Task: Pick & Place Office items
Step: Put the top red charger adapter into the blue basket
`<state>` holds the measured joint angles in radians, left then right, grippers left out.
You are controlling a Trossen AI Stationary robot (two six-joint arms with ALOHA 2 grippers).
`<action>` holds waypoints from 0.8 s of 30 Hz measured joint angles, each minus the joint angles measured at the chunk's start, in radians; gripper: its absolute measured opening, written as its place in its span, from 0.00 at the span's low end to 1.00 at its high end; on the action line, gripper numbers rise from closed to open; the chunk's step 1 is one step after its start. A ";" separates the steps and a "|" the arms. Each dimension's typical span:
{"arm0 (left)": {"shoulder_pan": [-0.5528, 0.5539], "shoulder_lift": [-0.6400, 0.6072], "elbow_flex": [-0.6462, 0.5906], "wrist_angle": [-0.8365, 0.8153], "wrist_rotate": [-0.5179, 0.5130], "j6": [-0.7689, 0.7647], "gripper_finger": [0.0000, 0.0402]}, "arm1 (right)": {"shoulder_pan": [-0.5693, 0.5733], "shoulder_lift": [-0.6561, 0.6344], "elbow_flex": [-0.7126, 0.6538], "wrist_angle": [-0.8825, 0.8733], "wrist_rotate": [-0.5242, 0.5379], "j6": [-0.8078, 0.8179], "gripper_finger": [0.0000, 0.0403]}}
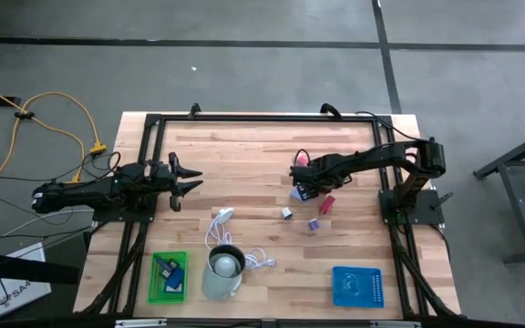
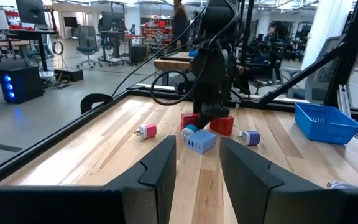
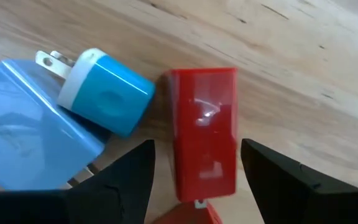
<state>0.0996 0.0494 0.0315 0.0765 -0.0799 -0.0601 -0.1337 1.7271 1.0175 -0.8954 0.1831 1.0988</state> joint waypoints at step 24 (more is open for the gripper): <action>0.000 0.000 0.000 0.000 0.000 0.000 0.30 | 0.000 0.000 -0.003 0.020 0.028 -0.011 0.56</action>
<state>0.0994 0.0494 0.0315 0.0765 -0.0799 -0.0597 -0.1337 1.7267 1.0145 -0.8750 0.2108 1.0878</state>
